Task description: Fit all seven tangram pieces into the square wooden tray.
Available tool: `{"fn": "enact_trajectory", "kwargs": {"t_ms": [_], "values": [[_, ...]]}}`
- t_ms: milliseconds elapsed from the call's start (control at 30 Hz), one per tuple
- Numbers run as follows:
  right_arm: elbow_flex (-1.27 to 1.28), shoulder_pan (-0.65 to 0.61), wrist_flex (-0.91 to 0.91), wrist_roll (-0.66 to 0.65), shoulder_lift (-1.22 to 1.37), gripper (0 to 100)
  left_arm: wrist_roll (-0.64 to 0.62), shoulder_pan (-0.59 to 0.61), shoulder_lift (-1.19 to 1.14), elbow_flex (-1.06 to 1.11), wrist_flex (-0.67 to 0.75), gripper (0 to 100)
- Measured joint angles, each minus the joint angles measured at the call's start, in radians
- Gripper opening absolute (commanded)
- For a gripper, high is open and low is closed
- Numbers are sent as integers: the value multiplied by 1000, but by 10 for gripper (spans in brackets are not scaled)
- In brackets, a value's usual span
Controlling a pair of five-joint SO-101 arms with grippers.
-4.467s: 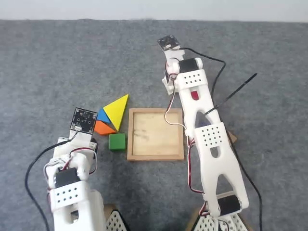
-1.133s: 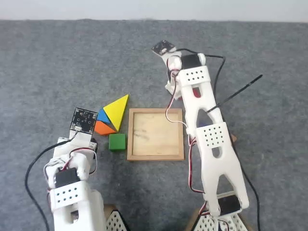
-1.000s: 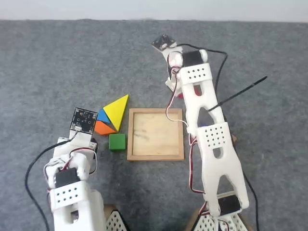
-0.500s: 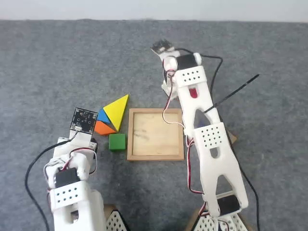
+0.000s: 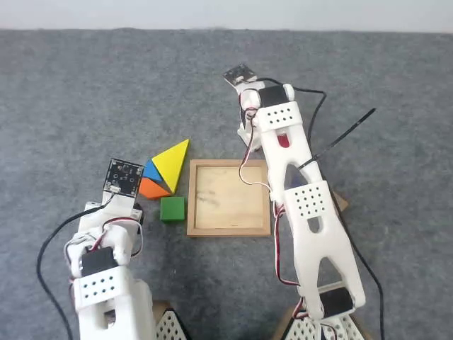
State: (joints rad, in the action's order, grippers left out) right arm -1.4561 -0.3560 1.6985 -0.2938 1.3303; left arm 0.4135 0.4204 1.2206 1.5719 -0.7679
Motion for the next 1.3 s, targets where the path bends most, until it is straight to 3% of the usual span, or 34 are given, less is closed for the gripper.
{"fn": "enact_trajectory", "kwargs": {"t_ms": [1300], "values": [[-72, 18, 43, -54, 6, 202, 0, 2, 0, 0, 0, 181]]}}
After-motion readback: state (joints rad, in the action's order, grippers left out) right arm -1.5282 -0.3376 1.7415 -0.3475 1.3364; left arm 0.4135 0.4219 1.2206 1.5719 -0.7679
